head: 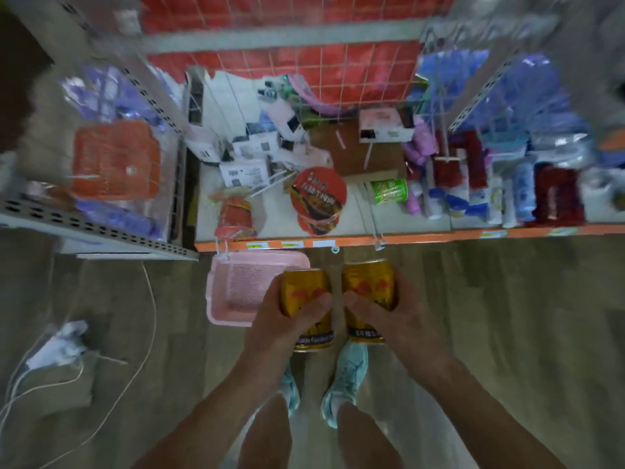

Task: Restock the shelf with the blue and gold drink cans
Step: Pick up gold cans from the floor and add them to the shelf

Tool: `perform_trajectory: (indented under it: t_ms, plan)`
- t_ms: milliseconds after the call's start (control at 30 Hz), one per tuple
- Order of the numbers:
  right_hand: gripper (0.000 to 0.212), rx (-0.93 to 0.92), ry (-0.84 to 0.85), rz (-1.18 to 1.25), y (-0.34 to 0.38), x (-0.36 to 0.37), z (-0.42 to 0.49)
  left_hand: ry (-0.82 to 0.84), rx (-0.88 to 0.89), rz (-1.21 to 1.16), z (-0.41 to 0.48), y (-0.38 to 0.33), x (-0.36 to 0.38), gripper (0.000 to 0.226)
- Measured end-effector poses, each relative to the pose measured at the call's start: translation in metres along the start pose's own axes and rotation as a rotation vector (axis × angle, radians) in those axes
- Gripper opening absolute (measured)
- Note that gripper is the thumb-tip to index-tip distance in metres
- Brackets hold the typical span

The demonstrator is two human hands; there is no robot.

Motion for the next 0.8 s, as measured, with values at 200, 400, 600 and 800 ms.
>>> perform_trajectory:
  t_ms: [200, 400, 600, 800]
  plan:
    - [0.045, -0.067, 0.038, -0.01, 0.118, -0.014, -0.073, -0.009, 0.133, -0.082, -0.102, -0.109, 0.028, 0.067]
    - [0.046, -0.127, 0.113, 0.012, 0.203, -0.024, -0.133, -0.02, 0.234, -0.174, -0.186, -0.187, 0.046, 0.042]
    - [0.05, -0.225, 0.162, -0.063, 0.26, -0.02, -0.15, 0.004, 0.345, -0.173, -0.217, -0.238, 0.049, 0.065]
    - [0.08, -0.313, 0.12, -0.137, 0.316, -0.007, -0.148, 0.042, 0.441, -0.136, -0.22, -0.291, 0.028, 0.066]
Point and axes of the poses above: each hand's wrist, its own z-axis towards the middle knuckle, its own x-axis out of the palm, y = z × x, the point moved 10 cm from there along z, towards the middle knuckle, and after that the axes turned 2 degrees about -x, right-handed, at the moved point
